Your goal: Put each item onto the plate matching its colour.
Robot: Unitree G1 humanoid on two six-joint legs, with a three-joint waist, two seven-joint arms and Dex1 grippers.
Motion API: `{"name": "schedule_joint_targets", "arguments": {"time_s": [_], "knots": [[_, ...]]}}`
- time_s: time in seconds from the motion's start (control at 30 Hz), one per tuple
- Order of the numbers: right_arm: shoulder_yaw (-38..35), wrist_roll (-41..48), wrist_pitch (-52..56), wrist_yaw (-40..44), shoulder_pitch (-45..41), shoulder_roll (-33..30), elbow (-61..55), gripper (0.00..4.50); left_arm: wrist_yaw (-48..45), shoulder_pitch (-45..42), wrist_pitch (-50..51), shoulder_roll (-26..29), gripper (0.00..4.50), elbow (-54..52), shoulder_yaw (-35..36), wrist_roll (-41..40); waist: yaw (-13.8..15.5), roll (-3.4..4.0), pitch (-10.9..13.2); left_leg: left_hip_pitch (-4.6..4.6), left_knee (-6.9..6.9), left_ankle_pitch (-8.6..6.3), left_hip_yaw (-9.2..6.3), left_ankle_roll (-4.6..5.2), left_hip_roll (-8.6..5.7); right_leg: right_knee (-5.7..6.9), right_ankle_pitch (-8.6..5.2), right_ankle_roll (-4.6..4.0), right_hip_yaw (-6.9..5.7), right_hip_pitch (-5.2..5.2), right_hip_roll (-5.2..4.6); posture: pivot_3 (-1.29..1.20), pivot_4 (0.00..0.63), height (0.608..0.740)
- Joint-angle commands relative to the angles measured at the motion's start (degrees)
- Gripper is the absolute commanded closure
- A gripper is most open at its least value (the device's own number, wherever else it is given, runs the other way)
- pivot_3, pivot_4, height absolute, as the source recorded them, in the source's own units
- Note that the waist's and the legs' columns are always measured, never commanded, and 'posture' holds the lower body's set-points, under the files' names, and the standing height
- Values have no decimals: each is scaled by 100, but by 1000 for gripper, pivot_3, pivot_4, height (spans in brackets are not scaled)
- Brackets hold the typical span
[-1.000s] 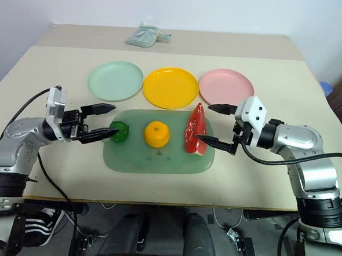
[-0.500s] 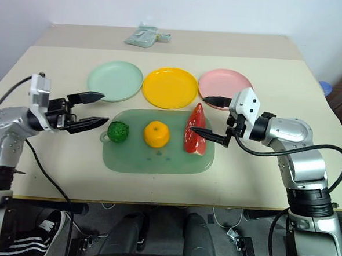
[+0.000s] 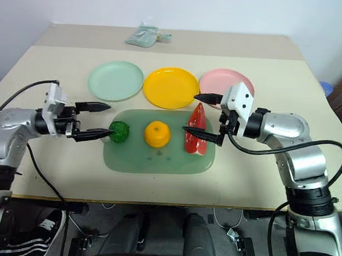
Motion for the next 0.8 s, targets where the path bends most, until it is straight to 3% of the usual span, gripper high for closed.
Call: {"name": "schedule_joint_targets", "arguments": {"time_s": [0.03, 0.4, 0.5, 0.57, 0.6, 0.8], "knots": [[-123, 274, 412, 32, -114, -232, -417, 45, 115, -220, -525, -61, 0, 359, -362, 594, -6, -3, -1, 0, 0, 0, 0, 0, 0, 0, 0, 0, 0, 0, 0, 0, 150, 740], [-106, 825, 1416, 102, 163, -700, -1068, 45, 679, -673, -1354, -611, 0, 1475, -869, 1500, -11, -2, -1, -2, 0, -1, 0, 1, 0, -1, 0, 0, 0, -1, 1, 0, 150, 740], [-104, 813, 1444, 66, 129, -686, -1026, 0, 674, -769, -1385, -701, 837, 1672, -921, 1545, -7, -3, -1, -2, 0, -1, 0, 1, 0, 0, 0, 0, 0, -1, 0, 0, 150, 740], [-132, 832, 1449, 9, 94, -634, -991, 0, 765, -879, -1387, -791, 1739, 1787, -816, 1480, 5, -3, -1, -2, 2, -1, 1, 1, -1, 0, 0, 1, 0, -1, 0, 0, 150, 740], [-154, 869, 1488, -56, 55, -585, -952, 0, 848, -948, -1360, -856, 1910, 1836, -731, 1410, 5, -3, -1, -2, 3, -1, 0, 1, -1, 0, 0, 1, 0, -1, 0, 0, 150, 740], [-233, 791, 1411, -656, -295, -107, -622, 0, 2155, -1625, -1462, -1246, 1910, 2449, -130, 1360, 0, -4, -1, -4, 6, -1, -2, 1, -1, 3, 1, 1, -1, -1, 0, 0, 150, 740]]}}
